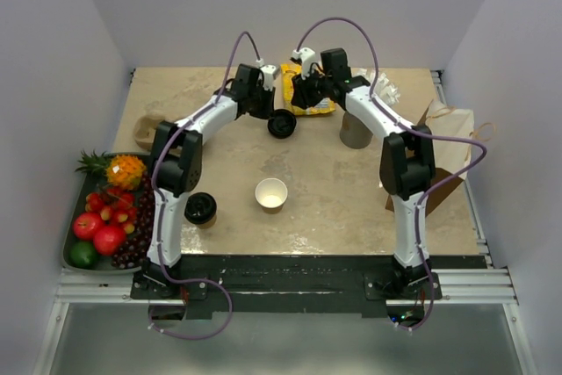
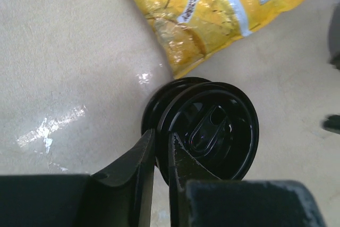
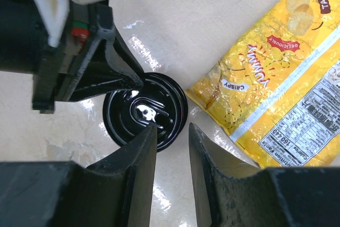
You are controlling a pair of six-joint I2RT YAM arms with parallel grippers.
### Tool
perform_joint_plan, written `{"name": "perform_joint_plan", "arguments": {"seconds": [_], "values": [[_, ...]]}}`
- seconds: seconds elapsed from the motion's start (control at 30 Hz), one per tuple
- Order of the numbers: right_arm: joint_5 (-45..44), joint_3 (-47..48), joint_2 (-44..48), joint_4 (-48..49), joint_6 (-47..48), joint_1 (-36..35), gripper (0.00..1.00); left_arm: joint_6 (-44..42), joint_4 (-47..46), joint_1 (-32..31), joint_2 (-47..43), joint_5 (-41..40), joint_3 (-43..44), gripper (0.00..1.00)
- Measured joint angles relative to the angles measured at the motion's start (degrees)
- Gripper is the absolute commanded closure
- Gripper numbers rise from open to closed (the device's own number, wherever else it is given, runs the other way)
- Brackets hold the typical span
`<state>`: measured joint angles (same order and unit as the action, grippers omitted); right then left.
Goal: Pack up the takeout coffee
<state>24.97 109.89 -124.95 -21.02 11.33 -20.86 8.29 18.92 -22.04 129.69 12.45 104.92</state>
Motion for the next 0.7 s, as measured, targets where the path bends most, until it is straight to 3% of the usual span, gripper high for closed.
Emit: {"name": "perform_joint_plan", "arguments": {"seconds": [0.37, 0.57, 0.7], "values": [[0.4, -5.0, 7.0, -1.7, 1.5, 1.0, 0.64, -10.4, -5.0, 0.3, -15.3, 11.2, -9.4, 1.00], [-0.3, -12.7, 16.1, -1.8, 1.5, 3.1, 0.61, -23.0, -10.7, -0.9, -35.8, 11.4, -33.4, 1.00], [-0.2, -19.5, 24.5, -1.6, 0.2, 3.8, 0.60, -31.0, -14.2, -4.0, -48.4, 10.4, -41.3, 1.00]]}}
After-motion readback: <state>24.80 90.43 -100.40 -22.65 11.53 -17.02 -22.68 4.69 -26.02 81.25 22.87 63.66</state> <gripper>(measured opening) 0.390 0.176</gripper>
